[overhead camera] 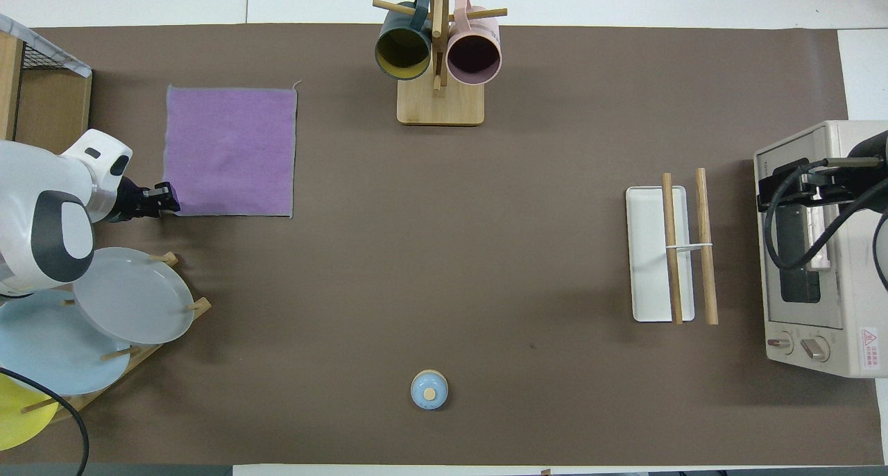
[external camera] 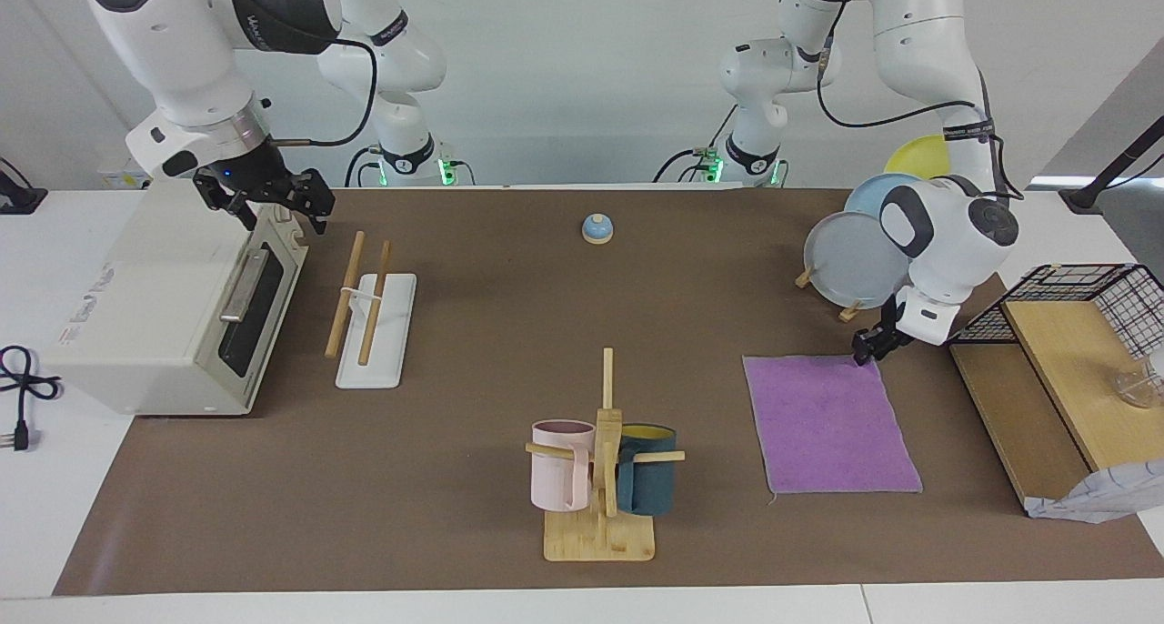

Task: Fold towel and hang on rack

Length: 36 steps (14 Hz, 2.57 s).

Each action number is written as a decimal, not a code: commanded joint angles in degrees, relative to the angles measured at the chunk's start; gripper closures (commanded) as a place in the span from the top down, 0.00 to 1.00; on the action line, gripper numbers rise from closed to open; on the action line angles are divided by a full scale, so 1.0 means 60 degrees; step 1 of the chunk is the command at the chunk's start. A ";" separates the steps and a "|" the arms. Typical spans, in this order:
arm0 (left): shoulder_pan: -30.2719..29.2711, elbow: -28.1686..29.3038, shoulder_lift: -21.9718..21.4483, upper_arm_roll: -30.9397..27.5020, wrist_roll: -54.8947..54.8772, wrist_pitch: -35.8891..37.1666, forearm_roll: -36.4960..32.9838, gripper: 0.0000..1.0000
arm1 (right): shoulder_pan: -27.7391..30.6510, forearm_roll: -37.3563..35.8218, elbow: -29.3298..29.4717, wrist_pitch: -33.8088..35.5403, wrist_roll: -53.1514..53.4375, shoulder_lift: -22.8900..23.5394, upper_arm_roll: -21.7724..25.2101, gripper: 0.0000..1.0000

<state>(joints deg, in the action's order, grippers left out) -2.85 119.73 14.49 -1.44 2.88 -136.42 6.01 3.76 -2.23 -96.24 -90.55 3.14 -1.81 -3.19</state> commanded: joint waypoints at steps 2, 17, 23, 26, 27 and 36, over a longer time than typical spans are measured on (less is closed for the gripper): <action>-0.0067 -0.0121 0.0133 0.0021 0.0047 -0.0042 0.0126 0.09 | 0.0164 0.0240 -0.0073 0.0047 -0.0245 -0.0108 -0.0083 1.00; 0.0094 -0.0515 0.0017 0.0021 -0.0158 0.0380 -0.0020 0.00 | 0.0164 0.0240 -0.0073 0.0047 -0.0245 -0.0108 -0.0083 1.00; 0.3194 -0.1074 -0.0526 0.0108 -0.0876 0.2039 -0.3517 0.00 | 0.0164 0.0240 -0.0073 0.0047 -0.0245 -0.0108 -0.0083 1.00; 0.4515 -0.0766 0.0115 0.0094 -0.0251 0.1761 -0.4356 0.00 | 0.0164 0.0240 -0.0073 0.0047 -0.0245 -0.0108 -0.0083 1.00; 0.4518 -0.0737 0.0147 0.0108 -0.0101 0.1716 -0.4429 0.00 | 0.0164 0.0240 -0.0073 0.0047 -0.0245 -0.0108 -0.0083 1.00; 0.4285 -0.0838 -0.0100 0.0153 0.0780 0.1920 -0.3161 1.00 | 0.0164 0.0240 -0.0073 0.0047 -0.0245 -0.0108 -0.0083 1.00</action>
<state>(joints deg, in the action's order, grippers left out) 24.18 114.78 15.88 -0.55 7.49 -126.01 -16.78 3.76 -2.23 -96.24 -90.55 3.14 -1.81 -3.19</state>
